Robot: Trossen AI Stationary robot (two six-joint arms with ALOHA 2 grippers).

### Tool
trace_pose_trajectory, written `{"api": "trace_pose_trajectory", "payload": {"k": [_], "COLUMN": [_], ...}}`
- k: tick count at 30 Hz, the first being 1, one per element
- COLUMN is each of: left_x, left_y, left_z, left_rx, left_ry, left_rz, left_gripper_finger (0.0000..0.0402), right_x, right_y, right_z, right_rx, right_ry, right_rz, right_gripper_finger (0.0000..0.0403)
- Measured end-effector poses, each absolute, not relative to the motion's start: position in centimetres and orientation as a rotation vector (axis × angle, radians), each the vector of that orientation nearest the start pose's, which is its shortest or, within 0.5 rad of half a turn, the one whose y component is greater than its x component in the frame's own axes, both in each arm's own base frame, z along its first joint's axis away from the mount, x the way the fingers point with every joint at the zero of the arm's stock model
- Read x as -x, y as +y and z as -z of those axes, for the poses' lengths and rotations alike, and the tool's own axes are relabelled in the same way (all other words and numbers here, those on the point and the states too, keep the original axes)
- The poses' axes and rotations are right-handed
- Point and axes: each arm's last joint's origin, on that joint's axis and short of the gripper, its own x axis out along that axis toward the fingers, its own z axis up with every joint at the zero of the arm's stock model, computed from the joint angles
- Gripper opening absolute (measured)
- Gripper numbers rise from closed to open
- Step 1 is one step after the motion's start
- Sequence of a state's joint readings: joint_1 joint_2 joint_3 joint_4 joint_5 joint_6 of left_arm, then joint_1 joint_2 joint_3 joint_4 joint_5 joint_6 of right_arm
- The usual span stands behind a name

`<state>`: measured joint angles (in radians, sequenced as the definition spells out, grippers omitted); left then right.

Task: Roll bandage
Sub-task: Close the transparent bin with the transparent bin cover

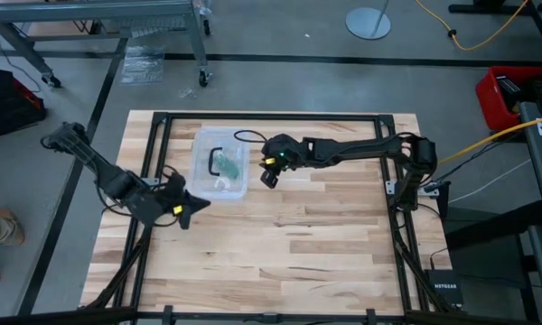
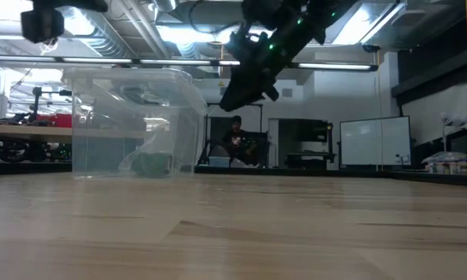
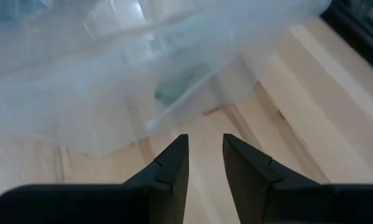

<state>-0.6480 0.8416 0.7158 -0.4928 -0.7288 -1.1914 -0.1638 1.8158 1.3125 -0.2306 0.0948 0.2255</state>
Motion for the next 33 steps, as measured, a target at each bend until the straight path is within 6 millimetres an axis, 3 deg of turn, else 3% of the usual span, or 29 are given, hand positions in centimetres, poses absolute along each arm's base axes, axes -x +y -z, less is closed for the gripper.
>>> {"api": "trace_pose_trajectory", "payload": {"k": [7, 14, 23, 29, 33], "left_x": [-13.1, -12.3, -11.3, -11.4, -11.5], "left_y": [-7.0, -5.9, -4.4, -4.4, -4.5], "left_z": [-29.3, -29.6, -27.5, -26.9, -25.7], "left_rx": [0.677, 0.492, 0.471, 0.455, 0.458], "left_ry": [0.188, 0.107, 0.207, 0.235, 0.254], "left_rz": [-0.422, -0.56, -0.728, -0.746, -0.753], "left_gripper_finger": [0.0, 0.0, 0.0, 0.0, 0.0], "right_x": [-38.2, -39.4, -40.1, -41.2, -41.7], "right_y": [-6.7, -6.7, -6.8, -7.0, -7.0], "right_z": [-26.1, -27.8, -26.3, -23.8, -23.2], "right_rx": [-0.199, -0.184, -0.191, -0.199, -0.215], "right_ry": [0.612, 0.408, 0.437, 0.493, 0.468], "right_rz": [0.357, 0.266, 0.258, 0.261, 0.248], "right_gripper_finger": [0.0104, 0.0104, 0.0104, 0.0104, 0.0104]}}
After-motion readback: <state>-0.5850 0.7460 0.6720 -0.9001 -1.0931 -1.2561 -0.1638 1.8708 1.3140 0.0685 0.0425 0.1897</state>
